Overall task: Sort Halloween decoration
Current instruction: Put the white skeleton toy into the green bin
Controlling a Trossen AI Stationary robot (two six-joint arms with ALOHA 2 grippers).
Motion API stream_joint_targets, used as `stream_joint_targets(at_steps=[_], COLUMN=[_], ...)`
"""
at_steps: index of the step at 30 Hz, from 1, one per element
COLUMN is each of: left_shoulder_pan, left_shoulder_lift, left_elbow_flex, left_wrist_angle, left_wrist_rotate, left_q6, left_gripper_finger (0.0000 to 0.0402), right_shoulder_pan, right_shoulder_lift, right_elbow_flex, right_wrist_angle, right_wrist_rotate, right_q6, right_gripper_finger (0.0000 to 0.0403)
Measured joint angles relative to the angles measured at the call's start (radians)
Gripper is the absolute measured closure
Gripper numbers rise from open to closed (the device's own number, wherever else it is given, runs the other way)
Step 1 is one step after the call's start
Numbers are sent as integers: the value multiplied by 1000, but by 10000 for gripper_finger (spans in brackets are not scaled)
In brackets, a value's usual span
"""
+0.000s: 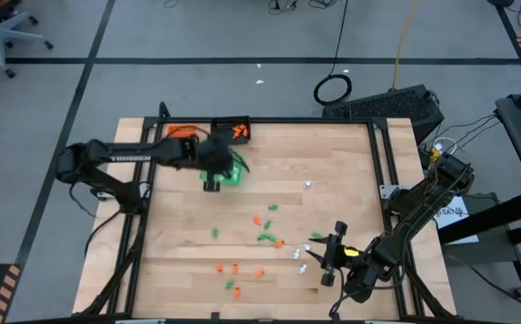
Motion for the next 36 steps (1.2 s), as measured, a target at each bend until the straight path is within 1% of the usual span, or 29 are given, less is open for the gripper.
stream_joint_targets(at_steps=[4, 6, 7, 10, 11, 13, 15, 16, 19, 22, 24, 27, 31, 33, 36], left_shoulder_pan=[104, 124, 127, 94, 71, 16, -47, -79, -179, -278, -341, -423, -505, -536, -572], left_shoulder_lift=[3, 3, 2, 1, 1, 1, 1, 1, 1, 1, 1, 1, 1, 1, 1], left_elbow_flex=[-82, -105, -111, -125, -131, -139, -141, -142, -142, -142, -142, -143, -142, -143, -159], left_wrist_angle=[87, 80, 79, 71, 70, 66, 69, 69, 89, 145, 184, 228, 272, 292, 340], left_wrist_rotate=[-1, 5, 24, 111, 122, 122, 95, 87, 54, -1, -42, -107, -186, -214, -245], left_q6=[-31, -75, -91, -146, -164, -193, -223, -239, -274, -302, -321, -343, -376, -386, -397], left_gripper_finger=[401, 401, 401, 401, 401, 401, 401, 401, 401, 401, 401, 401, 401, 401, 401], right_shoulder_pan=[0, 0, 0, -1, -3, -12, -29, -44, -116, -202, -259, -338, -438, -489, -584], right_shoulder_lift=[0, 0, 0, 0, 0, 0, 0, 1, 2, 2, 2, 2, 2, 0, -4], right_elbow_flex=[0, 0, 0, 0, 0, 0, 0, 0, 0, 0, 0, 0, 0, 0, 0], right_wrist_angle=[0, 1, 1, 0, 0, 1, 2, 6, -10, -18, -18, -21, -50, -69, -88], right_wrist_rotate=[0, 1, 5, 41, 56, 76, 77, 63, -41, -121, -164, -197, -273, -340, -478], right_q6=[2, 1, 0, 0, 0, 12, 48, 59, 79, 48, -7, -87, -235, -314, -414], right_gripper_finger=[264, 264, 264, 264, 264, 264, 264, 264, 264, 264, 264, 264, 264, 264, 264])
